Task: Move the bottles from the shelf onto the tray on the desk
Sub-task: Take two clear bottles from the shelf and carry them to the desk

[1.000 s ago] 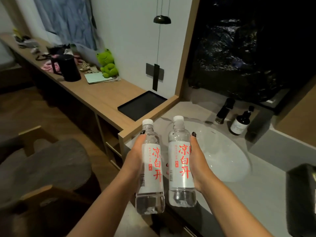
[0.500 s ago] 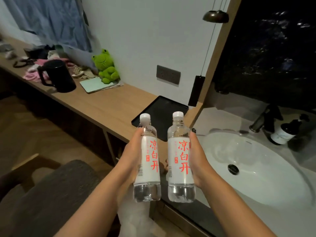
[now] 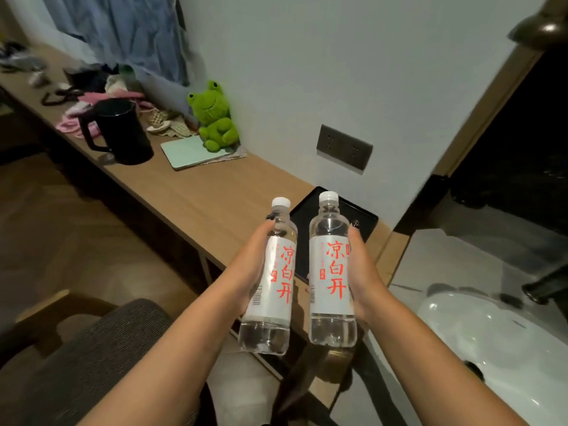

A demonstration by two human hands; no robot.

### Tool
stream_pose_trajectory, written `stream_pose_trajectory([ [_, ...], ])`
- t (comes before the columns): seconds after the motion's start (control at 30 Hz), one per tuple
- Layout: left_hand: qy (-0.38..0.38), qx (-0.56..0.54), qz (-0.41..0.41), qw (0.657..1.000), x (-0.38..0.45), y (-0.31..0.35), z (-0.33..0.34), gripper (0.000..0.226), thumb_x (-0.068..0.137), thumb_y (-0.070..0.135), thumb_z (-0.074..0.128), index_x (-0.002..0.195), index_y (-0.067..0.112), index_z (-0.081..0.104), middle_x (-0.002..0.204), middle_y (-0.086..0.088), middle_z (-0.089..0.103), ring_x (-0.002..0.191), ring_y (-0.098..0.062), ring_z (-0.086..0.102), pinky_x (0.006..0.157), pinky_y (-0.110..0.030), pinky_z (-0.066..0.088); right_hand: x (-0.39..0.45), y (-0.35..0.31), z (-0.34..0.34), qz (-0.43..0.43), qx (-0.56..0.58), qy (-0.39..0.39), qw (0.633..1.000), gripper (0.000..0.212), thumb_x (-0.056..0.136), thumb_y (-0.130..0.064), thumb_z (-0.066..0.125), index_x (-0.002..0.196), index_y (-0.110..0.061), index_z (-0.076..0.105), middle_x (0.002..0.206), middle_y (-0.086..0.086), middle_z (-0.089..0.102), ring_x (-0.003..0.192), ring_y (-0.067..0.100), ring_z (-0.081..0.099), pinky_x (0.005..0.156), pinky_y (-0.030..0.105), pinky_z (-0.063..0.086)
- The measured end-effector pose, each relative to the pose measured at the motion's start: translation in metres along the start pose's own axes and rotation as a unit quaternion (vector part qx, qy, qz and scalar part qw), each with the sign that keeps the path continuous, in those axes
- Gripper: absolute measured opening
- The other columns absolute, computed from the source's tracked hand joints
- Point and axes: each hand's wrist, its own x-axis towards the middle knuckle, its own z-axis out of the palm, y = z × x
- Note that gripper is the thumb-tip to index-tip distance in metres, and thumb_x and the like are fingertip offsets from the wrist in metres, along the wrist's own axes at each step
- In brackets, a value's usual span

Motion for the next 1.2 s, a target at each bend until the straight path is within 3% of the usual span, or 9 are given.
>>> stream_pose_trajectory([
  [0.23,-0.010,-0.031,0.020,0.999,0.036,0.044,-0.008,0.051,0.088,0.060,0.044,0.094,0.010,0.052,0.068,-0.009,0.055,0.059,-0.023,0.055,0.061,-0.032,0.050,0.031,-0.043,0.009,-0.016,0.008,-0.034,0.999,0.060,0.085,-0.071,0.043,0.085,-0.014,0.060,0.078,0.012,0.064,0.073,0.030,0.063,0.081,0.045,0.049],
  [0.37,0.019,0.030,0.044,0.998,0.063,0.065,-0.021,0.062,0.079,0.066,0.056,0.109,0.012,0.056,0.080,-0.010,0.066,0.068,-0.024,0.066,0.069,-0.036,0.054,0.052,-0.059,0.014,-0.034,-0.032,-0.008,0.999,0.053,0.078,-0.063,0.060,0.102,-0.016,0.062,0.091,0.018,0.070,0.083,0.034,0.069,0.086,0.046,0.053],
  [0.5,0.032,0.012,0.055,0.998,0.103,0.080,-0.039,0.065,0.073,0.054,0.073,0.118,0.013,0.050,0.083,-0.014,0.067,0.067,-0.028,0.067,0.065,-0.037,0.054,0.080,-0.070,0.018,-0.048,-0.021,0.025,0.998,0.045,0.079,-0.051,0.067,0.107,-0.016,0.059,0.098,0.020,0.071,0.084,0.035,0.070,0.082,0.047,0.056],
  [0.6,0.074,-0.008,0.044,0.996,0.144,0.078,-0.057,0.070,0.064,0.056,0.077,0.115,0.014,0.053,0.086,-0.017,0.068,0.071,-0.033,0.068,0.071,-0.046,0.058,0.109,-0.076,0.022,-0.044,-0.020,0.068,0.996,0.042,0.081,-0.049,0.067,0.106,-0.016,0.059,0.098,0.020,0.071,0.086,0.036,0.070,0.087,0.051,0.055],
  [0.7,0.109,-0.029,0.013,0.994,0.193,0.077,-0.076,0.068,0.060,0.056,0.079,0.107,0.012,0.058,0.088,-0.022,0.069,0.072,-0.036,0.067,0.079,-0.057,0.055,0.146,-0.083,0.031,-0.040,-0.024,0.107,0.993,0.039,0.082,-0.047,0.067,0.106,-0.017,0.058,0.094,0.018,0.071,0.083,0.034,0.071,0.081,0.045,0.057],
  [0.8,0.126,-0.017,-0.008,0.992,0.244,0.087,-0.093,0.060,0.065,0.054,0.077,0.103,0.011,0.061,0.090,-0.022,0.071,0.073,-0.037,0.070,0.076,-0.057,0.057,0.186,-0.089,0.045,-0.042,-0.030,0.152,0.987,0.034,0.084,-0.043,0.066,0.104,-0.017,0.057,0.091,0.015,0.070,0.079,0.030,0.070,0.068,0.037,0.055],
  [0.93,0.129,0.016,-0.009,0.991,0.296,0.113,-0.112,0.045,0.074,0.047,0.073,0.100,0.012,0.062,0.086,-0.017,0.072,0.070,-0.032,0.070,0.068,-0.045,0.059,0.238,-0.101,0.069,-0.040,-0.023,0.201,0.978,0.026,0.085,-0.038,0.066,0.101,-0.017,0.059,0.094,0.015,0.070,0.084,0.029,0.070,0.075,0.039,0.057],
  [1.1,0.101,0.029,0.007,0.994,0.346,0.142,-0.132,0.033,0.061,0.047,0.078,0.082,0.024,0.067,0.090,-0.024,0.071,0.082,-0.042,0.070,0.076,-0.063,0.055,0.301,-0.113,0.097,-0.033,0.018,0.254,0.966,0.029,0.073,-0.040,0.072,0.087,-0.014,0.068,0.087,0.017,0.073,0.082,0.032,0.072,0.083,0.050,0.058],
  [1.2,0.098,0.047,0.005,0.994,0.371,0.154,-0.140,0.041,0.059,0.042,0.081,0.093,0.027,0.063,0.091,-0.015,0.073,0.082,-0.036,0.072,0.078,-0.059,0.056,0.335,-0.121,0.114,-0.030,0.043,0.283,0.958,0.040,0.063,-0.046,0.073,0.088,-0.014,0.068,0.086,0.014,0.073,0.081,0.030,0.072,0.080,0.047,0.059],
])
